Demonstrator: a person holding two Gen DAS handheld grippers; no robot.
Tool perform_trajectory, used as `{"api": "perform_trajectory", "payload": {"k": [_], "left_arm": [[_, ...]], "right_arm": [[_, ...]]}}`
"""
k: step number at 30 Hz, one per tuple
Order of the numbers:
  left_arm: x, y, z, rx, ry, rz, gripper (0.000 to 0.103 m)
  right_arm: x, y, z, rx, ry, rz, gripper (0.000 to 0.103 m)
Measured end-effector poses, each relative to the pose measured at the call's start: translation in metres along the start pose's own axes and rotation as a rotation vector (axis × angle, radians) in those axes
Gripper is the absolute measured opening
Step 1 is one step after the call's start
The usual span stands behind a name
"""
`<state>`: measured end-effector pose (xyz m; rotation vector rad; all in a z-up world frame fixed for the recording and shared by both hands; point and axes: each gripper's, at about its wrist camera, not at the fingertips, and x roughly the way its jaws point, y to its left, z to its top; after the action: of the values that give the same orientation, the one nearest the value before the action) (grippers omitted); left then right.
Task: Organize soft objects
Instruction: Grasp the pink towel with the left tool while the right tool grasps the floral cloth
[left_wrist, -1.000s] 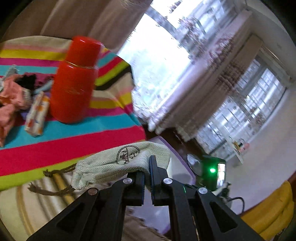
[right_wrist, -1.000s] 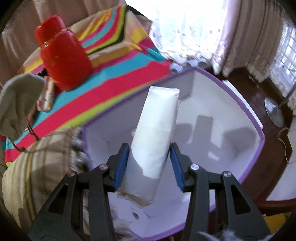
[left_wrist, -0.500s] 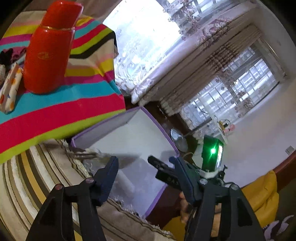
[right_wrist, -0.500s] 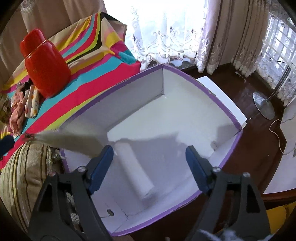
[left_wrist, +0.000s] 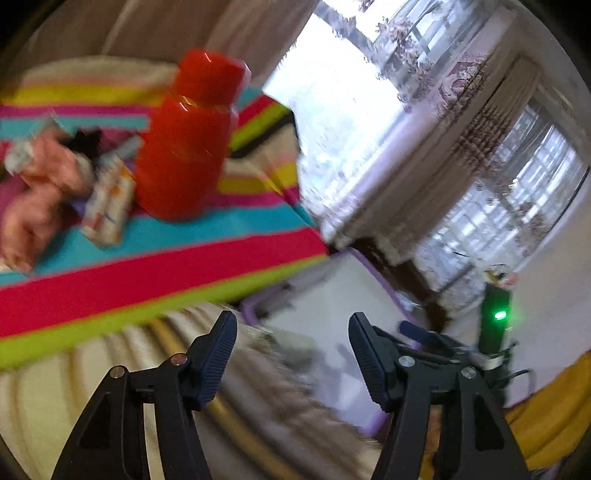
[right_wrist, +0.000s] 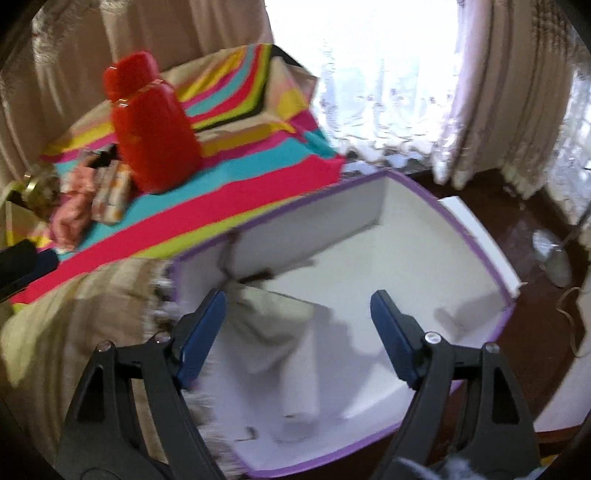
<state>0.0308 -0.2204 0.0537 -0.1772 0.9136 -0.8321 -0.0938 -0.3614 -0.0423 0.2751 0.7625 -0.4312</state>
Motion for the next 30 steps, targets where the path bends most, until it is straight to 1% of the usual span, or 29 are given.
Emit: {"api": "perform_trajectory", "payload": {"k": [4, 6, 11, 15, 20, 25, 30], "left_arm": [[-0.022, 0.028, -0.001, -0.043, -0.016, 0.062, 0.064], [-0.038, 0.049, -0.002, -0.067, -0.047, 0.105, 0.064], [-0.063, 0.079, -0.005, -0.091, -0.114, 0.22, 0.064], [-0.075, 0.107, 0.001, -0.149, -0.148, 0.249, 0.064], [-0.084, 0.133, 0.011, -0.196, -0.159, 0.285, 0.063], [-0.084, 0.155, 0.021, -0.205, -0.145, 0.328, 0.063], [-0.076, 0.175, 0.037, -0.217, -0.119, 0.345, 0.062]], "right_arm": [[0.0, 0.024, 0.004, -0.044, 0.001, 0.026, 0.083], [0.002, 0.034, 0.007, -0.054, 0.011, 0.042, 0.083], [0.006, 0.068, 0.012, -0.113, 0.015, 0.08, 0.083], [0.011, 0.098, 0.02, -0.131, 0.028, 0.147, 0.083], [0.018, 0.133, 0.039, -0.134, 0.025, 0.213, 0.083], [0.031, 0.168, 0.061, -0.146, 0.033, 0.241, 0.083], [0.052, 0.199, 0.078, -0.137, 0.05, 0.257, 0.083]]}}
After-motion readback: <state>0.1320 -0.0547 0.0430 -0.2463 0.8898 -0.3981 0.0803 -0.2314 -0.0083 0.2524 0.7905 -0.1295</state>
